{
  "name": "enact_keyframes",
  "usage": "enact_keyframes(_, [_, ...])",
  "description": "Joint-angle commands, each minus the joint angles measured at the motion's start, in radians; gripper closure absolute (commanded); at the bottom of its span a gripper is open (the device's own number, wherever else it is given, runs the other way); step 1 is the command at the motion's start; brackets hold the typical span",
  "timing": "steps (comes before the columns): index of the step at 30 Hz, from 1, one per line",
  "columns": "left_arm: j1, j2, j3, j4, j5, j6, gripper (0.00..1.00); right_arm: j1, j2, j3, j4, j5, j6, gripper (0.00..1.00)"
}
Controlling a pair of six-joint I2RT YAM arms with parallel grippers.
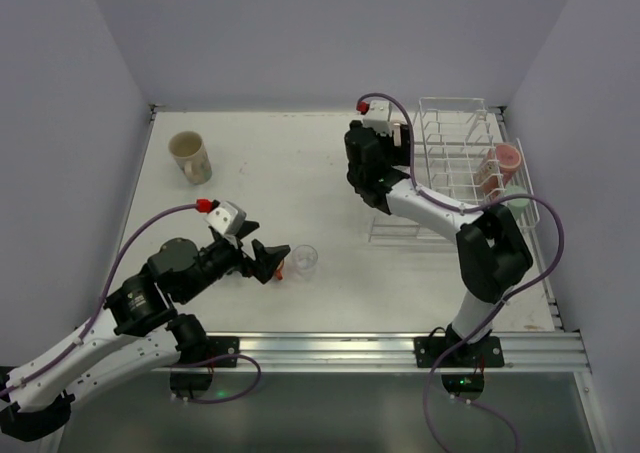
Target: Unload the cups from the dish rack
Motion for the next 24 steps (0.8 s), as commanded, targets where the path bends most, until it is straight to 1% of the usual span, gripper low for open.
enact_keyframes(1, [0.006, 0.006, -0.005, 0.038, 0.011, 0.011, 0.02, 0.013, -0.101, -0.009, 0.294, 0.057, -0.227, 0.65])
enact_keyframes(7, [0.014, 0.008, -0.005, 0.041, 0.016, 0.010, 0.02, 0.029, -0.125, -0.043, 0.412, 0.008, -0.383, 0.65])
enact_keyframes(9, [0.017, 0.011, -0.005, 0.042, 0.019, 0.011, 0.02, 0.041, -0.136, -0.041, 0.420, -0.009, -0.410, 0.65])
enact_keyframes(13, [0.023, 0.016, -0.003, 0.047, 0.025, 0.003, 0.02, 0.067, -0.165, -0.021, 0.412, -0.021, -0.412, 0.65])
enact_keyframes(14, [0.025, 0.016, 0.000, 0.047, 0.028, -0.001, 0.02, 0.072, -0.171, -0.012, 0.395, -0.024, -0.400, 0.65])
enact_keyframes(17, [0.026, 0.000, -0.003, 0.068, 0.039, -0.016, 0.03, 0.082, -0.196, 0.037, 0.271, -0.042, -0.289, 0.66])
enact_keyframes(18, [0.028, -0.003, -0.005, 0.081, 0.042, -0.021, 0.03, 0.081, -0.201, 0.055, 0.206, -0.061, -0.219, 0.66])
enact_keyframes(20, [0.028, -0.009, -0.005, 0.098, 0.045, -0.039, 0.03, 0.082, -0.220, 0.066, 0.164, -0.073, -0.164, 0.66])
enact_keyframes(21, [0.028, -0.009, -0.003, 0.111, 0.045, -0.044, 0.03, 0.083, -0.227, 0.075, 0.120, -0.096, -0.106, 0.66])
enact_keyframes(23, [0.028, 0.002, 0.003, 0.121, 0.046, -0.066, 0.03, 0.083, -0.242, 0.083, 0.086, -0.113, -0.058, 0.66])
enact_keyframes(24, [0.029, 0.006, 0.012, 0.128, 0.045, -0.072, 0.03, 0.081, -0.247, 0.097, 0.040, -0.125, 0.015, 0.66])
